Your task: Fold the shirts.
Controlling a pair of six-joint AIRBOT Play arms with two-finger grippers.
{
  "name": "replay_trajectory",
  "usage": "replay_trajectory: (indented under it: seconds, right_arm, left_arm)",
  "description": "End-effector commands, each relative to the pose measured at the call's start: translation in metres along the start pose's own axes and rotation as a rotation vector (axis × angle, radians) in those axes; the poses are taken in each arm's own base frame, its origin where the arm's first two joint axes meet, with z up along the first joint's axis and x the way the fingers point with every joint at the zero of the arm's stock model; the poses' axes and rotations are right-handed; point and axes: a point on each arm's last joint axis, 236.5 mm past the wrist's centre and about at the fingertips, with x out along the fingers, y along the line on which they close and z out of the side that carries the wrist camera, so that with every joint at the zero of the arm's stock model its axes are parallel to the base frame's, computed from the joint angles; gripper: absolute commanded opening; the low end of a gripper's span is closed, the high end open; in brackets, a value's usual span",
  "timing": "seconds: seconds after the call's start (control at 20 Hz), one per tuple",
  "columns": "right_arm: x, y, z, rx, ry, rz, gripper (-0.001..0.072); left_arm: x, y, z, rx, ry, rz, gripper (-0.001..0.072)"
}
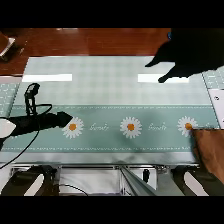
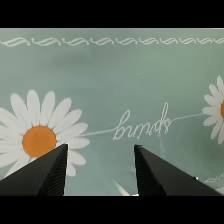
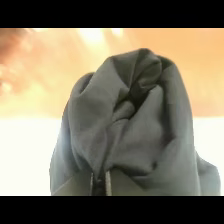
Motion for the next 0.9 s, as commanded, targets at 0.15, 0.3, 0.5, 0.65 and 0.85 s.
replay_trajectory:
  seconds: [0.15, 0.3, 0.5, 0.65, 0.85]
  right_arm:
    - [-0.032, 0.13, -0.003, -0.16, 0.063, 0.283, 0.0026]
    - [0.002, 0.165, -0.086, -0.187, 0.34, 0.364, 0.0026]
    - [0.056, 0.189, -0.205, -0.154, 0.668, 0.39, 0.0027]
    - [0.096, 0.192, -0.287, -0.127, 0.875, 0.364, 0.0027]
    - [0.149, 0.228, -0.356, 0.072, 0.961, 0.414, 0.0027]
  left_arm:
    - [-0.002, -0.004, 0.004, -0.025, -0.082, -0.028, 0.0508]
    - [-0.002, -0.003, 0.006, -0.025, -0.087, -0.026, 0.0508]
    - [-0.01, 0.012, 0.024, 0.033, -0.147, 0.05, 0.0508]
    - [-0.02, 0.016, 0.038, 0.025, -0.186, 0.068, 0.0508]
    - [-0.019, 0.007, 0.039, -0.009, -0.19, 0.024, 0.0508]
